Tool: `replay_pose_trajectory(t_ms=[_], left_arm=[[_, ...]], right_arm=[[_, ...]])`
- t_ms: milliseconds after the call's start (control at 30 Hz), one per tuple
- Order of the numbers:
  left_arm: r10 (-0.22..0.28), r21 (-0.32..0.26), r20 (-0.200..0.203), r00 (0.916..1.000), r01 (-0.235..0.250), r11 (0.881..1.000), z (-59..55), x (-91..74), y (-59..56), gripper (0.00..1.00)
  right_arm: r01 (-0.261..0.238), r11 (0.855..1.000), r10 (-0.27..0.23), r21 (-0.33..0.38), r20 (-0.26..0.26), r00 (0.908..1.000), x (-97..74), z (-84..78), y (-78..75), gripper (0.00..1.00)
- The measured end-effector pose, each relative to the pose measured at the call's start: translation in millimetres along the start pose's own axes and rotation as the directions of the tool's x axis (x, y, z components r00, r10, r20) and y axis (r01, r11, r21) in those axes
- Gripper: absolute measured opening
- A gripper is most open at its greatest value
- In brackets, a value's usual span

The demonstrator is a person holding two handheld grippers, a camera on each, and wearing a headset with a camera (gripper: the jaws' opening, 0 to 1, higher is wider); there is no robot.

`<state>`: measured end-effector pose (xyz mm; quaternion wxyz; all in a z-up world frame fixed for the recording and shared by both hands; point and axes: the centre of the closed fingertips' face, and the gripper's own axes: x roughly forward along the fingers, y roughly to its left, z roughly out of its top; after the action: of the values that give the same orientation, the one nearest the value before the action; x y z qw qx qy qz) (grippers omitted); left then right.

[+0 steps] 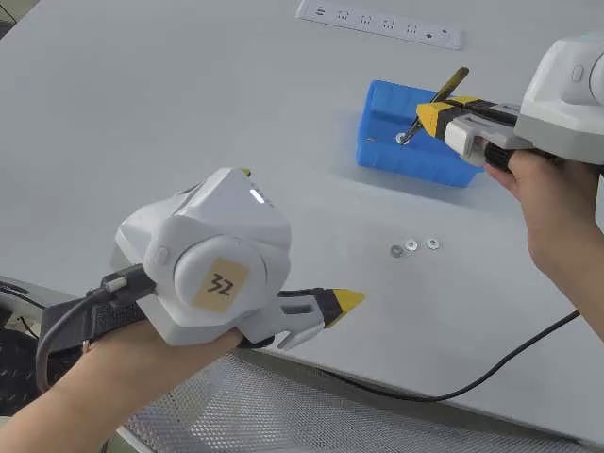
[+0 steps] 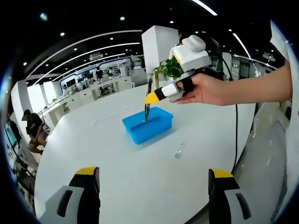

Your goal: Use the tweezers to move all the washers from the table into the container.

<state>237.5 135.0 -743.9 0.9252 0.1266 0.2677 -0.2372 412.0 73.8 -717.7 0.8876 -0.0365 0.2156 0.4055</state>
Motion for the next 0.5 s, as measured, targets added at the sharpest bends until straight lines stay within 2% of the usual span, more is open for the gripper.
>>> replay_pose_trajectory(t_ms=[167, 367, 500], left_arm=[[-0.002, 0.003, -0.011, 0.9999, 0.002, 1.000, -2.0, 1.2, -0.6, 0.99], [-0.011, 0.000, -0.022, 0.9997, 0.011, 1.000, -4.4, 1.6, -1.6, 0.99], [-0.005, -0.005, -0.018, 0.9998, 0.004, 1.000, -3.9, 1.2, 0.0, 0.99]], right_arm=[[0.016, 1.000, -0.016, -0.002, -0.016, 0.9997, 25.2, -8.6, -12.4, 0.04], [0.025, 1.000, -0.026, -0.008, -0.044, 0.9987, 41.1, -20.7, -19.8, 0.04], [0.027, 1.000, -0.028, -0.013, -0.062, 0.9977, 44.5, -24.1, -18.5, 0.04]])
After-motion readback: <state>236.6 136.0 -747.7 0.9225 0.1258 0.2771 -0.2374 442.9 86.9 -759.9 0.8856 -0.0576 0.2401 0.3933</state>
